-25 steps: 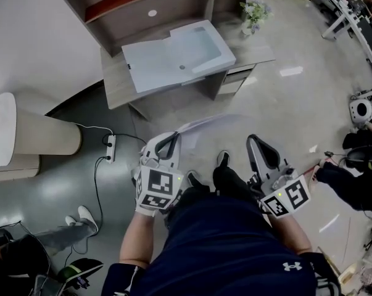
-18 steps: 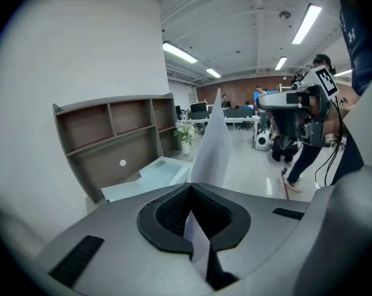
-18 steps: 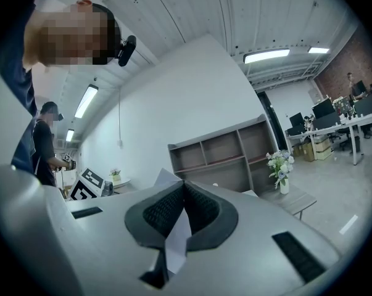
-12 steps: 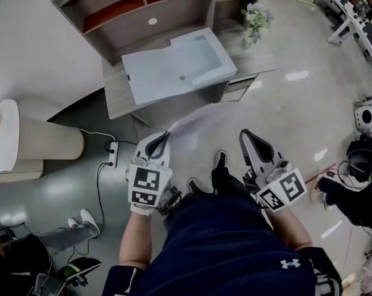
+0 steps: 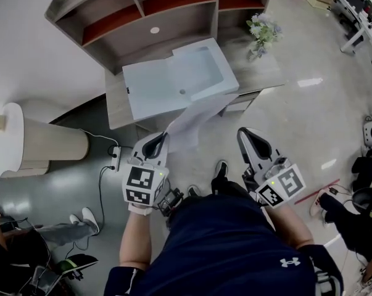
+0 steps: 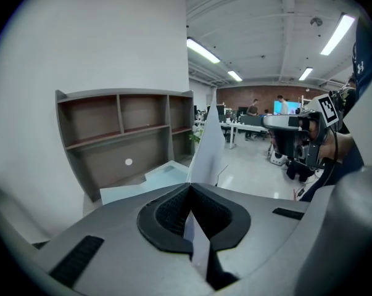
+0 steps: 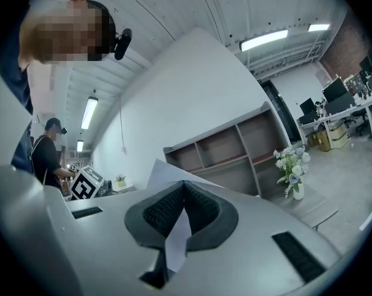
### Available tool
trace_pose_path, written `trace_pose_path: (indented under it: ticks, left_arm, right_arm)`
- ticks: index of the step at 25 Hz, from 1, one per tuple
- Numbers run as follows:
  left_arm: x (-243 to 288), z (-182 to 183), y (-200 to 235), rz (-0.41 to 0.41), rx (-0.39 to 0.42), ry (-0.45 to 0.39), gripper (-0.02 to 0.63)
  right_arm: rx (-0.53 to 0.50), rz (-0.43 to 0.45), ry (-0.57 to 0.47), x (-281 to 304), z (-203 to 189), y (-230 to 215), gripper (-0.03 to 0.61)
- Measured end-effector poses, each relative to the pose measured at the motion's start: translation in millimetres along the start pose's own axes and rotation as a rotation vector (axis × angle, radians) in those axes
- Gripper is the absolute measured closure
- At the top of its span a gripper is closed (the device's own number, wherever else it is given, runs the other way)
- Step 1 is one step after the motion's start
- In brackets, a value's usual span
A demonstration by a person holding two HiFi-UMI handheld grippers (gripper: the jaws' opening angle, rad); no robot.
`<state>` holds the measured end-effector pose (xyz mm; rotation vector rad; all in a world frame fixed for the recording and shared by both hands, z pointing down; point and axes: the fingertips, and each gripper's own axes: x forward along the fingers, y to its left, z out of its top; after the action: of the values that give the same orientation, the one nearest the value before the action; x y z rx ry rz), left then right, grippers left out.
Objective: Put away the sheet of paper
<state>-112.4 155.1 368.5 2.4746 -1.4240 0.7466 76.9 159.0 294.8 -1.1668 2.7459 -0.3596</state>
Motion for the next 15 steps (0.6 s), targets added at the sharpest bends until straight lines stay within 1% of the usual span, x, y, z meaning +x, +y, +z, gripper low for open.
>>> trace_pose_path:
  ticks: [7, 12, 15]
  left_arm:
    - [27.8, 16.9, 11.7, 0.05, -0.066, 0.009, 0.6]
    - [40.1, 26.1, 18.1, 0.091, -0.093, 0.004, 0.6]
    - [45.0, 27.8, 17.6, 0.098, -0.115, 0.004, 0.6]
  right_arm:
    - [0.032, 0.031, 0.016, 11.5, 6.2, -45.8, 0.572]
    - [0.023, 0.07, 0.024, 21.6, 11.4, -62.2, 0.572]
    - [0.017, 0.083, 0.033, 25.9, 12.5, -68.6, 0.572]
